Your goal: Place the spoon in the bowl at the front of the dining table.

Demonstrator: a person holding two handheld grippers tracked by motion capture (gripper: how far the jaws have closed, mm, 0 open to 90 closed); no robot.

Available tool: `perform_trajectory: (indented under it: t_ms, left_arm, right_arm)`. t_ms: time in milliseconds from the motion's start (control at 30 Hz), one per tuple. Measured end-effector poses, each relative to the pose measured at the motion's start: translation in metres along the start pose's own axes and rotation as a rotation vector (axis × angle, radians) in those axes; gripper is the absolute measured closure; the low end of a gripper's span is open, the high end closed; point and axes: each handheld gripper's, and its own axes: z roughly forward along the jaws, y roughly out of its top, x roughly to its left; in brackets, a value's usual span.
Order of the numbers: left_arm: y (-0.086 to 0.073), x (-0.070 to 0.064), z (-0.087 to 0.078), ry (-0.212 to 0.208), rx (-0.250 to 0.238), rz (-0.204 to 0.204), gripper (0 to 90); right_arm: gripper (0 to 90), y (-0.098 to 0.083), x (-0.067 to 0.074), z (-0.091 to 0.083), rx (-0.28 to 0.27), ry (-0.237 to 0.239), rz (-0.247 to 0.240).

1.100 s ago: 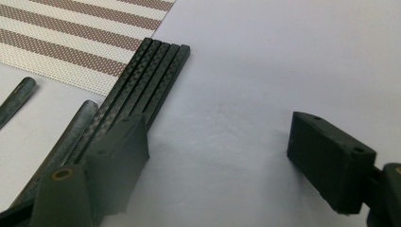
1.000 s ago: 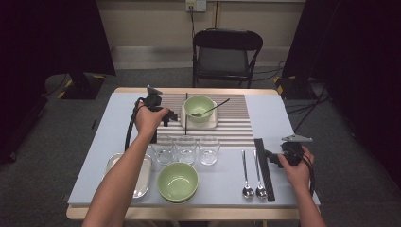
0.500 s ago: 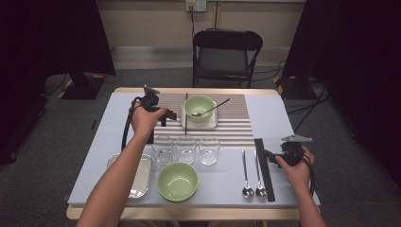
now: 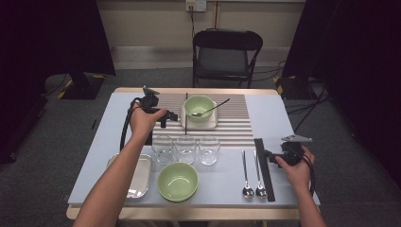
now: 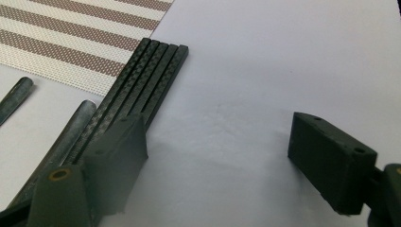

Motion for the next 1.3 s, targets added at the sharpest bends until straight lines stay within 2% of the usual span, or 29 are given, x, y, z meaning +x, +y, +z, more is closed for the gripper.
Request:
perform_trajectory:
  t_ms: [433,500,1000,1300]
  left_arm:
    - [-0.005,-0.001,-0.009,0.000,-0.004,0.002,33.8]
    - [-0.005,0.000,-0.011,0.003,0.002,0.012,33.8]
    - [-0.011,-0.003,-0.016,-0.013,-0.004,0.021,33.8]
    - [-0.012,-0.002,-0.020,-0.009,-0.004,0.022,33.8]
  right_arm:
    - [18.7,0.000,0.001,0.000,0.001,-0.008,0.004]
    - [18.6,0.000,0.001,0.000,0.001,-0.008,0.005]
    - [18.7,0.002,0.002,-0.001,0.005,-0.026,0.000]
    - [18.9,0.004,0.003,-0.004,0.000,-0.006,0.014]
